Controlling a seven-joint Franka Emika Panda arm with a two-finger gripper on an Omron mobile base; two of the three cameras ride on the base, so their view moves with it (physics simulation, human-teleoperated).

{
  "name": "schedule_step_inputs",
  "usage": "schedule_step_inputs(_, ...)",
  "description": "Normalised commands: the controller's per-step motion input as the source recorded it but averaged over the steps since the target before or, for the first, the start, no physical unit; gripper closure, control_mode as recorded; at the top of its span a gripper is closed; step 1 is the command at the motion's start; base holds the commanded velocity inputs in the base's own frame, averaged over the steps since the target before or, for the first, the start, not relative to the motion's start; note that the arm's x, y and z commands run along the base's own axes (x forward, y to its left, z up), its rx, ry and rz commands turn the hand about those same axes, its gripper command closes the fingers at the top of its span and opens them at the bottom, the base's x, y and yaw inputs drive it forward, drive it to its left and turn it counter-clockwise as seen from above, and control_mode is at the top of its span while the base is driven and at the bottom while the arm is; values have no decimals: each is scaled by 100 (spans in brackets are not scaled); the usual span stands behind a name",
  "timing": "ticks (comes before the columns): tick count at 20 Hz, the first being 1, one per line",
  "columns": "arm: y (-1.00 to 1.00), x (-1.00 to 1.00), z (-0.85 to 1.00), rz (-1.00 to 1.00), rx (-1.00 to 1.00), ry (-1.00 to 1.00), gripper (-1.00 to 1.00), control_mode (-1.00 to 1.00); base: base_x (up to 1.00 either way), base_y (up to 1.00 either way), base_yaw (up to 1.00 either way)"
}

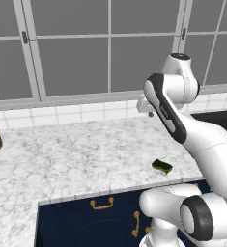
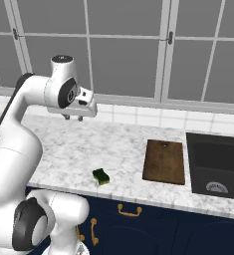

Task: Pick up the sponge from the counter and clean the cutting board by briefly scrubbing or pressing down on the cutting board. Once finished, release the sponge.

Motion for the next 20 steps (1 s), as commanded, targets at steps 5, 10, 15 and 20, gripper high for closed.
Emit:
schedule_step_inputs(5,2,-56,-2,1,0,-1,-100,-100,0,0,0)
schedule_step_inputs(10,7,-94,-63,15,-5,2,-100,-100,0,0,0)
schedule_step_inputs(15,-34,-47,-97,33,-10,1,-100,-100,0,0,0)
schedule_step_inputs(20,-62,14,-71,35,-1,0,-100,-100,0,0,0)
